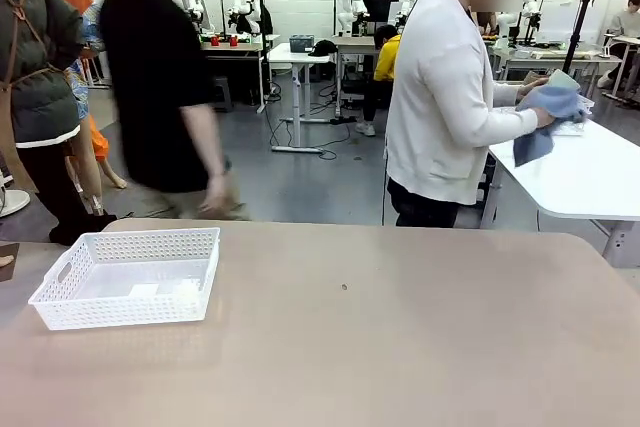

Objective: Clean and organize the cups into the basket.
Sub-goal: Pick up the Organizing basket and move it to the center of the table, then pick up the Reusable plastic cup from the right side of the table and place it inside the Organizing basket.

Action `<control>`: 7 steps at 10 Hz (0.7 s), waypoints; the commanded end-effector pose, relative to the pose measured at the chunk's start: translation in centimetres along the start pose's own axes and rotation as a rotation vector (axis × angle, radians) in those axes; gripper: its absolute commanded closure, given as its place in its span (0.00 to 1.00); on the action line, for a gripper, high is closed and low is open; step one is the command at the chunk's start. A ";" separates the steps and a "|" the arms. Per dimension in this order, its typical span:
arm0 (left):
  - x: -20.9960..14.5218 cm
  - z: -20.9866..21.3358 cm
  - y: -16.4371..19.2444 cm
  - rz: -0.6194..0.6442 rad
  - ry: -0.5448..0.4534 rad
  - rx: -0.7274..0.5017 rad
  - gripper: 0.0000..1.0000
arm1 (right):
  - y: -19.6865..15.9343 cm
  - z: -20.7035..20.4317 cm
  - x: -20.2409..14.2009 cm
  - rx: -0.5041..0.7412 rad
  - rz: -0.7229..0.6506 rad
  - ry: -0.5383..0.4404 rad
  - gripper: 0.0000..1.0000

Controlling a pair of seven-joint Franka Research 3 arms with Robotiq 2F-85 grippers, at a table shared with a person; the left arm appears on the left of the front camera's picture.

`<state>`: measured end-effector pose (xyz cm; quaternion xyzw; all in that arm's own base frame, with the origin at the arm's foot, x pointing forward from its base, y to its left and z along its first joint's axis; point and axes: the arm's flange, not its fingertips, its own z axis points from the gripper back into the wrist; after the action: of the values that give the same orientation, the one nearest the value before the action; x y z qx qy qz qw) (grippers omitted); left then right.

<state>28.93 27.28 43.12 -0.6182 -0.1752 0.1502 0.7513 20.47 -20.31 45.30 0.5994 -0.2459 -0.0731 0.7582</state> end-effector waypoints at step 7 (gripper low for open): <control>0.4 -1.1 -0.2 -0.002 0.022 -0.031 0.00 | -0.7 -0.4 0.4 0.010 -0.009 0.004 0.00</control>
<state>29.72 26.37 42.94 -0.6252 -0.1644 0.1417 0.7497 20.76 -20.43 44.60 0.6036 -0.2382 -0.0793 0.7567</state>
